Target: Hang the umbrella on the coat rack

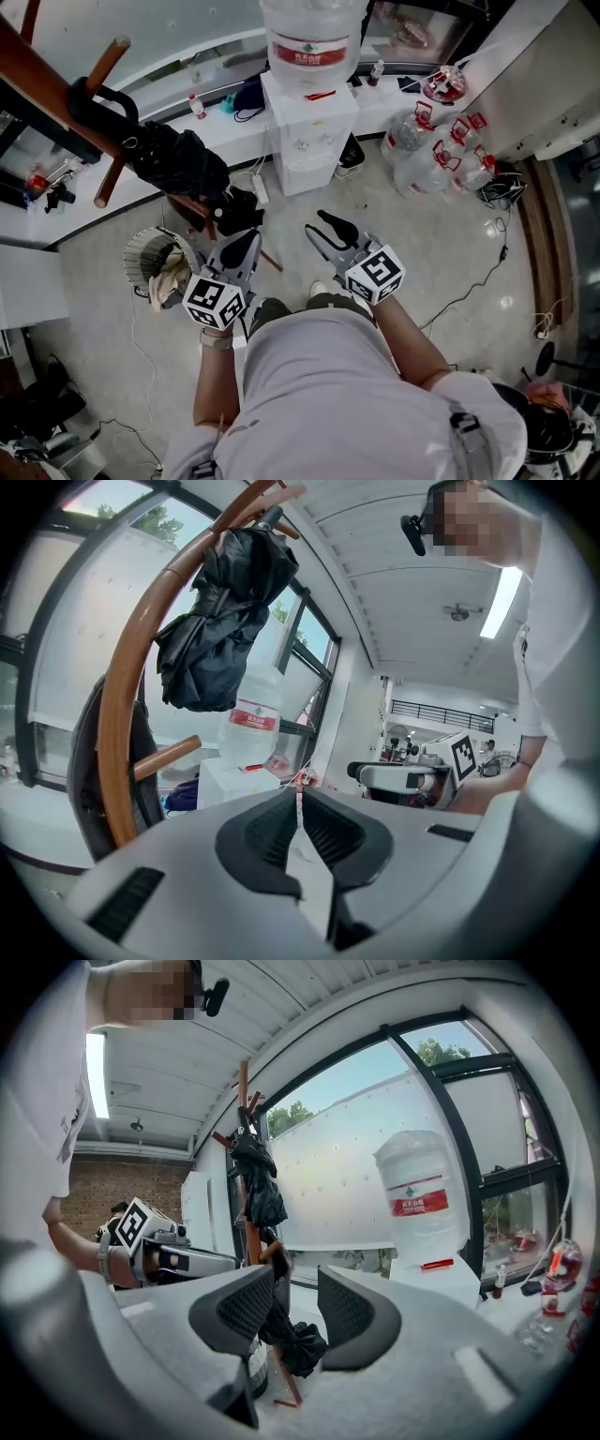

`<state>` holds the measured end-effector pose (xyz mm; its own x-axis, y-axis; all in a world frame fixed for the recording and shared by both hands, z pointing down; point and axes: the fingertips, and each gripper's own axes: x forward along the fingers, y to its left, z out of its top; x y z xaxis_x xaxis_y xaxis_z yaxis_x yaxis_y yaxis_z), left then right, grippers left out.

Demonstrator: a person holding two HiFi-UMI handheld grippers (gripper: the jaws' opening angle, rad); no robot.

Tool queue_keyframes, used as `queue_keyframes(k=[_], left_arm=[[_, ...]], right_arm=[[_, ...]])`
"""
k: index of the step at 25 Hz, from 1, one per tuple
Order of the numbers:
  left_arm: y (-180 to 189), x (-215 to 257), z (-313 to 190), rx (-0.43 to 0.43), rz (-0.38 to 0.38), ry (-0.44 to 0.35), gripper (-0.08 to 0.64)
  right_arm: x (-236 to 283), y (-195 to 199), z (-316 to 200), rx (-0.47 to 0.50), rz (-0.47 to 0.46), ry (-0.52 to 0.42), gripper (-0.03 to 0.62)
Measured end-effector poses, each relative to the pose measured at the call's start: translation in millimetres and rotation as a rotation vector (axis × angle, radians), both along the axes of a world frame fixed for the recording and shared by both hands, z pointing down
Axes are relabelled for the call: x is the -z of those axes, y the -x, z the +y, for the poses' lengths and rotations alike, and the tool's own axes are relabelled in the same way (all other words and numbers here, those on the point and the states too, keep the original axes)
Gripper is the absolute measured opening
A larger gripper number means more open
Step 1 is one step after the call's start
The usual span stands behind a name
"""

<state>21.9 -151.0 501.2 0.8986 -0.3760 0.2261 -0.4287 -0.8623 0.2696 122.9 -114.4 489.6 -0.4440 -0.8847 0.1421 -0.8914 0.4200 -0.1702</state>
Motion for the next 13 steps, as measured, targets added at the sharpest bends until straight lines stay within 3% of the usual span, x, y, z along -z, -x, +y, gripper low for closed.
queue_keyframes(k=[13], left_arm=[[24, -3, -4, 0.048, 0.003, 0.005, 0.003]], right_arm=[[-1, 17, -9, 0.028, -0.001, 0.0, 0.152]])
